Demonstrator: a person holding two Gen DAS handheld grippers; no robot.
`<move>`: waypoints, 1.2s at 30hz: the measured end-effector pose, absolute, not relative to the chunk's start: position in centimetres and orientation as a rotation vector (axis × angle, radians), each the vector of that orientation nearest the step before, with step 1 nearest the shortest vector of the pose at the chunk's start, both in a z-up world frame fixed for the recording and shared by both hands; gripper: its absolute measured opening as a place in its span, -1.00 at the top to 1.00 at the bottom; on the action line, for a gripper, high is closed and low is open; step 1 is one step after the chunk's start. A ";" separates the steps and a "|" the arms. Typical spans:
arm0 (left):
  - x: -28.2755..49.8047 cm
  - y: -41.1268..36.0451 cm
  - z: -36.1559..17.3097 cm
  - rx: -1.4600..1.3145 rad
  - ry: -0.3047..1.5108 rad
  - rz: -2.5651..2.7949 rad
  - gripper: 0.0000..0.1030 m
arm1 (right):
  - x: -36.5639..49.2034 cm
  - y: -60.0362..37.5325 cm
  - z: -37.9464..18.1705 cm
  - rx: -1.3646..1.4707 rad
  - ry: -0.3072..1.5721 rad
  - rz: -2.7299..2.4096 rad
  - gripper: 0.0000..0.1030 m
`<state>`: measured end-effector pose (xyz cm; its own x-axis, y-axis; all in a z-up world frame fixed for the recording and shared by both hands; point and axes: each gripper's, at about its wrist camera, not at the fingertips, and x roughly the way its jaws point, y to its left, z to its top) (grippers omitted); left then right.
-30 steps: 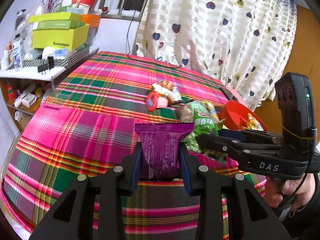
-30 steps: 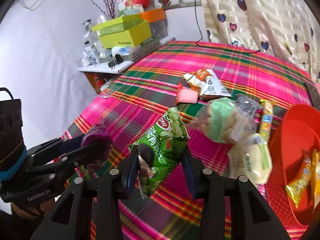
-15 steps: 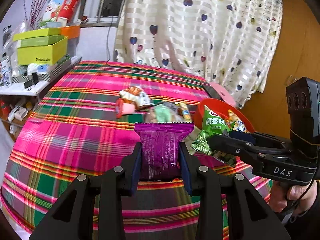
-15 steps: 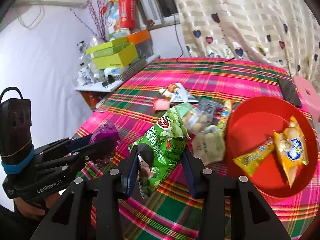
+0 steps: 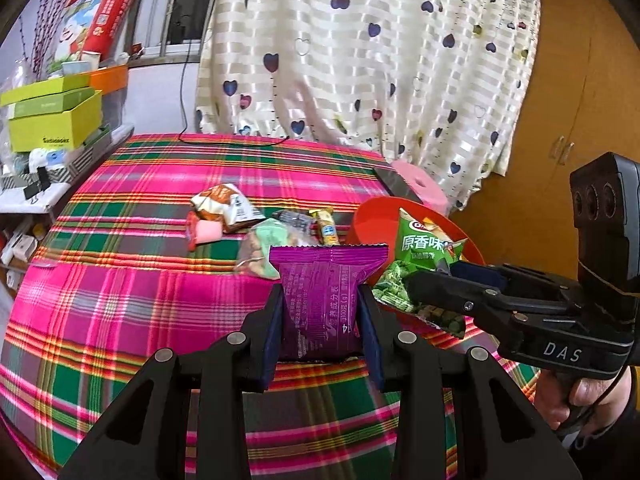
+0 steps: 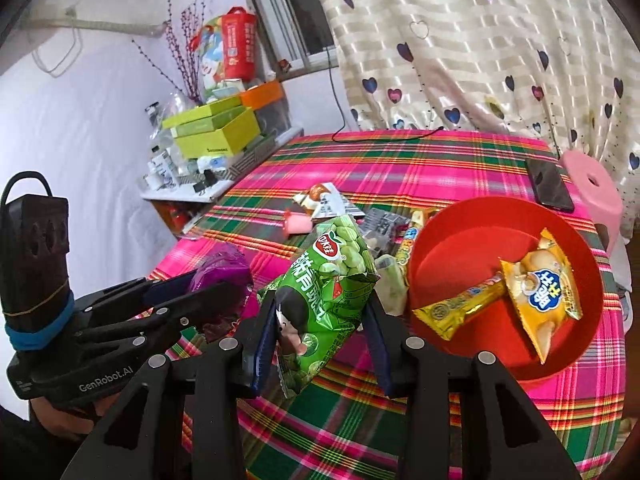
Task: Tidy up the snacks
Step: 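Carry the green chip bag over the red basket with the right gripper while the left holds the purple packet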
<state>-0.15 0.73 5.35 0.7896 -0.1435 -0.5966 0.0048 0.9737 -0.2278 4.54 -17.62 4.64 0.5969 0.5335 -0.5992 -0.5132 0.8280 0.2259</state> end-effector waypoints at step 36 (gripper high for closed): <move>5.0 -6.6 5.9 -0.145 0.693 -0.244 0.30 | 5.6 -25.8 4.1 0.124 0.706 0.463 0.25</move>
<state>5.04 -6.63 5.93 0.7422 -0.2699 -0.6134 0.1741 0.9615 -0.2124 5.65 -25.77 4.08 0.6645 0.4505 -0.5962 -0.3680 0.8917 0.2636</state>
